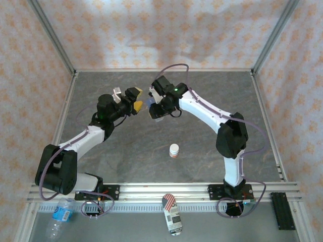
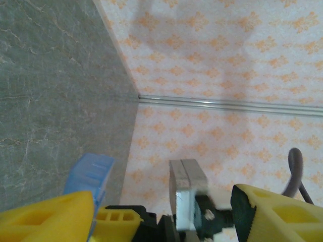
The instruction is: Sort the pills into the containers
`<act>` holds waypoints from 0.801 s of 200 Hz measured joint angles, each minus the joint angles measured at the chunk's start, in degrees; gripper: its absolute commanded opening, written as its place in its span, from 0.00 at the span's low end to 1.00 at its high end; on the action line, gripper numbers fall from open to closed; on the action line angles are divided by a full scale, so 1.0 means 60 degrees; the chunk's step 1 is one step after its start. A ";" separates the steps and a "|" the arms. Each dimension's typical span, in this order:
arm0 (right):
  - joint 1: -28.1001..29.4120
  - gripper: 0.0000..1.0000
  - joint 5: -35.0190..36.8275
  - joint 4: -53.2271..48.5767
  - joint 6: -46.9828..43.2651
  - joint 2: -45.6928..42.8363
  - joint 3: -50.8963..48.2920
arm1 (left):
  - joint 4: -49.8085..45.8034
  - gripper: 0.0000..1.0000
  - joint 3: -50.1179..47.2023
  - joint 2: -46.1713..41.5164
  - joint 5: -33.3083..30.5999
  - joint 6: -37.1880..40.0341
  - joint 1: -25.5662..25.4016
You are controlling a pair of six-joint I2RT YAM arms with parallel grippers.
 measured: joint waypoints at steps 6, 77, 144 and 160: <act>0.0000 0.25 0.0015 -0.0036 0.0007 0.0036 0.0018 | -0.0022 0.73 0.0000 -0.0007 -0.0015 0.0055 -0.0015; 0.0000 0.24 0.0062 -0.0091 0.0117 0.0124 0.0069 | -0.0299 0.72 0.0004 0.0095 -0.0208 0.0346 -0.0280; 0.0000 0.23 0.0025 -0.0087 0.0178 0.0124 0.0069 | -0.0328 0.72 0.0237 0.0437 -0.0368 0.0364 -0.0514; 0.0004 0.23 0.0025 -0.0087 0.0175 0.0124 0.0069 | -0.0321 0.71 0.0331 0.0481 -0.0408 0.0364 -0.0576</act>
